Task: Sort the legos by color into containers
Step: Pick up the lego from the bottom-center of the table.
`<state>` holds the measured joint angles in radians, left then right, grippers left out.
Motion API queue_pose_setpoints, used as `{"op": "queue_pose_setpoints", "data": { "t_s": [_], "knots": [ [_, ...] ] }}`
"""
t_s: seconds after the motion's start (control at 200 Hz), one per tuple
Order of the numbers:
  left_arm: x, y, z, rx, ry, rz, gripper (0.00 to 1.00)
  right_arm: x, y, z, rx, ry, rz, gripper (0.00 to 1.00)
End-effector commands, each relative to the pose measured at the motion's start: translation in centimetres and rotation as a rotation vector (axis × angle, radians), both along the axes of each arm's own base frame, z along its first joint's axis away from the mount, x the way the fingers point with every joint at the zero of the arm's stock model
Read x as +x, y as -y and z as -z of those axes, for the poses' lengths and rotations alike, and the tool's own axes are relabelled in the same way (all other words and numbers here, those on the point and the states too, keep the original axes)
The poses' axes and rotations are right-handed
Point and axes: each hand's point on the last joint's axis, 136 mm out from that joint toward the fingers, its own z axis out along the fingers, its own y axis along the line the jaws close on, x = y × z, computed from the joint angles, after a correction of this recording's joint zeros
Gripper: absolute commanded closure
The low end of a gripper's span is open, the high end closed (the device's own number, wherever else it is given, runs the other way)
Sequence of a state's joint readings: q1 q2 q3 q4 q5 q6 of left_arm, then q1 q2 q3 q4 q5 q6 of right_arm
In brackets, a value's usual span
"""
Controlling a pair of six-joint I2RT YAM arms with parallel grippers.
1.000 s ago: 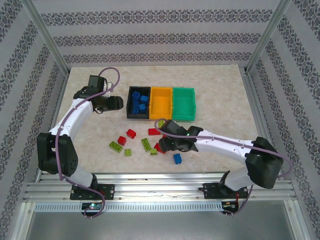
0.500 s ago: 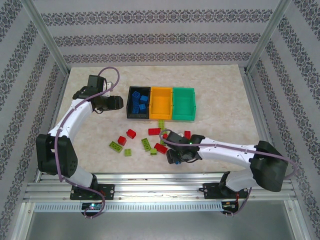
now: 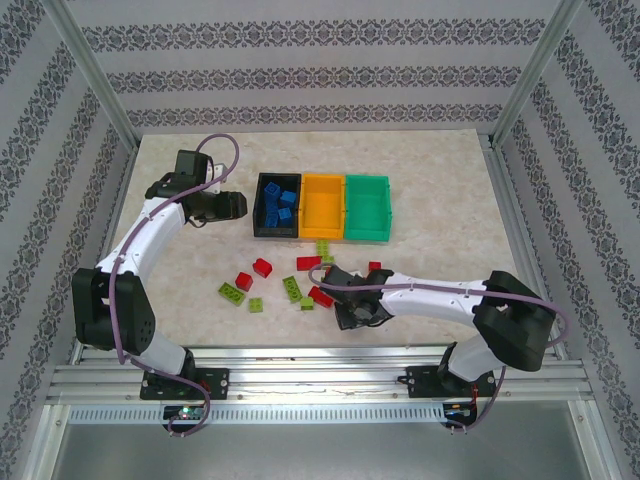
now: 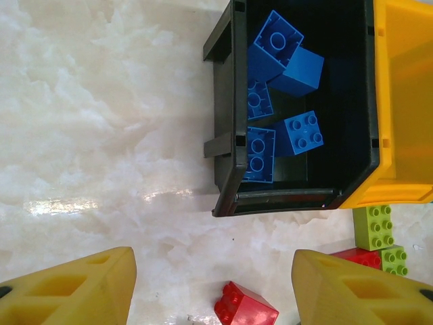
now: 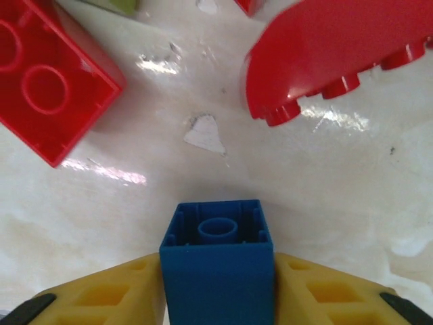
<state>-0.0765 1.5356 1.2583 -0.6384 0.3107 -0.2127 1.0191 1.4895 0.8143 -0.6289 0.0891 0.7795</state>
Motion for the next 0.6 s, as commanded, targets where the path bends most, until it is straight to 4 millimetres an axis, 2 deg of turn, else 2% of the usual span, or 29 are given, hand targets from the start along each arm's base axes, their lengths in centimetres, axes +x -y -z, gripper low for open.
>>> {"op": "queue_pose_setpoints", "data": {
  "t_s": [0.0,0.165,0.345,0.465,0.595],
  "knots": [
    [0.2,-0.2,-1.0,-0.007,0.042,0.006,0.38,0.7,-0.6,-1.3,0.008,0.042,-0.01,0.61],
    [0.2,-0.3,-1.0,-0.007,0.042,0.005,0.38,1.2,-0.6,-1.9,0.028,0.079,0.001,0.68],
    [0.3,-0.2,-0.8,-0.01,0.037,0.007,0.37,2.2,-1.3,-3.4,0.057,0.132,-0.002,0.68],
    [0.3,-0.1,-0.7,-0.016,0.033,0.009,0.38,4.0,-3.2,-5.2,0.115,0.197,-0.021,0.69],
    [0.3,0.0,-0.7,-0.025,0.031,0.012,0.38,7.1,-7.0,-6.9,0.235,0.273,-0.041,0.69]
  ]
}}
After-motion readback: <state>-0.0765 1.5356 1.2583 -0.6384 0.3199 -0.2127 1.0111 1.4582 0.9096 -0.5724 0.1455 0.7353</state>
